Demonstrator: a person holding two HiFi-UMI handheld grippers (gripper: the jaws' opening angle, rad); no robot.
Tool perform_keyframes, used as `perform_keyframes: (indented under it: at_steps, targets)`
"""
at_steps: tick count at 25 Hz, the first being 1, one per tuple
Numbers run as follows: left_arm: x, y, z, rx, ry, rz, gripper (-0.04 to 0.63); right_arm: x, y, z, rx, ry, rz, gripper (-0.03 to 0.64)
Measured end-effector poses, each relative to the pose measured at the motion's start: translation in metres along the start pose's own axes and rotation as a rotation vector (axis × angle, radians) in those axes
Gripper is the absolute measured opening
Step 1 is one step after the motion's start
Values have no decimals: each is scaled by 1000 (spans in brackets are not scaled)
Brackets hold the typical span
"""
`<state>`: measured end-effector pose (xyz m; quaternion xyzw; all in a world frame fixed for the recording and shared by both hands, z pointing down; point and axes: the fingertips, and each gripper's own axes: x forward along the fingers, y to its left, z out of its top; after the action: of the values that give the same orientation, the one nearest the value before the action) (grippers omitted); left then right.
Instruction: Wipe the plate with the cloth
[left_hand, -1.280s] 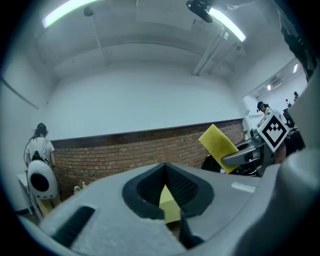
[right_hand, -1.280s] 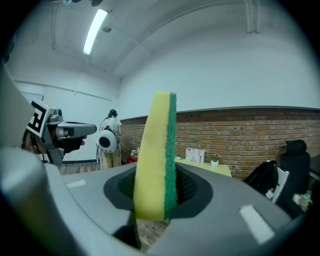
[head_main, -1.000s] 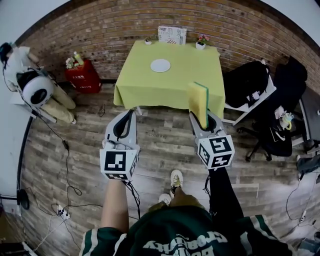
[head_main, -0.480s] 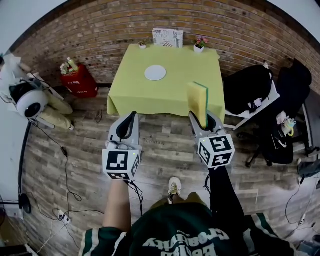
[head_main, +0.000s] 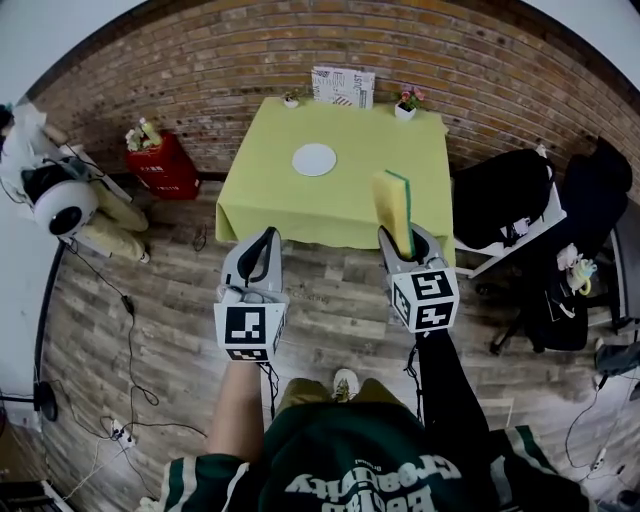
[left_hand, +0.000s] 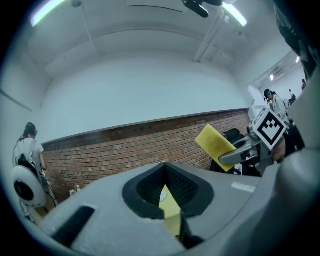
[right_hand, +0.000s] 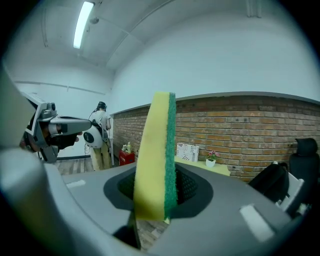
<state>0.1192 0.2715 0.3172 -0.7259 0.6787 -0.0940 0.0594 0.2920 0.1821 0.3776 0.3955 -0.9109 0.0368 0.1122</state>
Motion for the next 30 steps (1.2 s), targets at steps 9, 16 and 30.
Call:
perform_keyframes:
  at_steps: [9, 16, 30]
  targets:
    - [16, 13, -14, -19, 4, -4, 8, 29, 2, -1, -14, 23, 13, 135]
    - [45, 36, -19, -14, 8, 14, 8, 63, 0, 0, -16, 43, 28, 123]
    - [126, 88, -32, -50, 12, 1, 8, 142, -3, 5, -61, 110, 47, 127]
